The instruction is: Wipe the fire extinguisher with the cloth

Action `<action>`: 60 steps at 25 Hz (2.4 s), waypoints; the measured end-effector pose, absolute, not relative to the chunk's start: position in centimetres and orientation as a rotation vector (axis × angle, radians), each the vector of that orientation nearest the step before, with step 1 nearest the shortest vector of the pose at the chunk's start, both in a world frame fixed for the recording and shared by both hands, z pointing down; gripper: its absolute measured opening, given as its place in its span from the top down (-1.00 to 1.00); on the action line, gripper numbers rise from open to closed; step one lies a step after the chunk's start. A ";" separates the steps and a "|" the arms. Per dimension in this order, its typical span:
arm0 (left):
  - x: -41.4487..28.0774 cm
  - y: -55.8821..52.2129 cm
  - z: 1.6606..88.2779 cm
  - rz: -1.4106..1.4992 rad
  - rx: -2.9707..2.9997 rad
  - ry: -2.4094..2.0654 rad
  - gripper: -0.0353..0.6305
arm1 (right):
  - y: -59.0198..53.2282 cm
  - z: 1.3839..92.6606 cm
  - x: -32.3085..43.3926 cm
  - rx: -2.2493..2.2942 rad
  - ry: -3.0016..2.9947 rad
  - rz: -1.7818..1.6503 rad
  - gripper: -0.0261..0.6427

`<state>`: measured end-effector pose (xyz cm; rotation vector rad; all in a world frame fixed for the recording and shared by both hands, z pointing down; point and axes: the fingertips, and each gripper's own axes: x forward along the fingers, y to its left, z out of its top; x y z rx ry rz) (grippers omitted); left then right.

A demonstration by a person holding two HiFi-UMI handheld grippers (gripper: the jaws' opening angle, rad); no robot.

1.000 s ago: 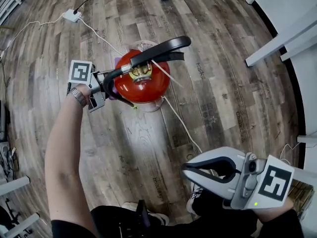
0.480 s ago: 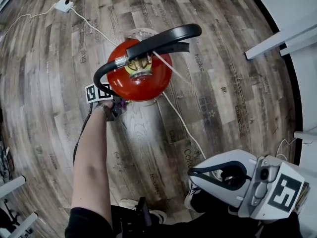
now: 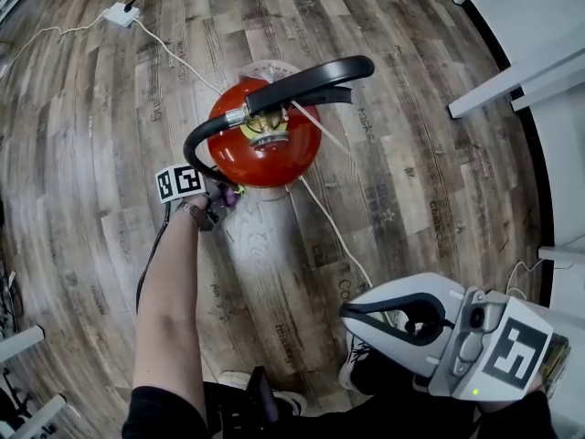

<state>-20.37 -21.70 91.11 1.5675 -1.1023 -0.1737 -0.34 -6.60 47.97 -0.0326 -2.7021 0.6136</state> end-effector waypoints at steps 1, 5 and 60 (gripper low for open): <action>-20.5 -21.9 90.1 -0.219 1.590 -1.081 0.61 | -6.5 47.8 -0.4 -0.033 -2.706 0.609 0.91; -19.2 -21.7 81.8 -0.478 1.678 -0.866 0.61 | -5.7 47.2 -0.4 -0.043 -2.727 0.577 0.91; -13.6 -13.5 86.7 1.525 2.357 -1.173 0.60 | -4.7 46.6 -0.4 -0.039 -2.775 0.594 0.91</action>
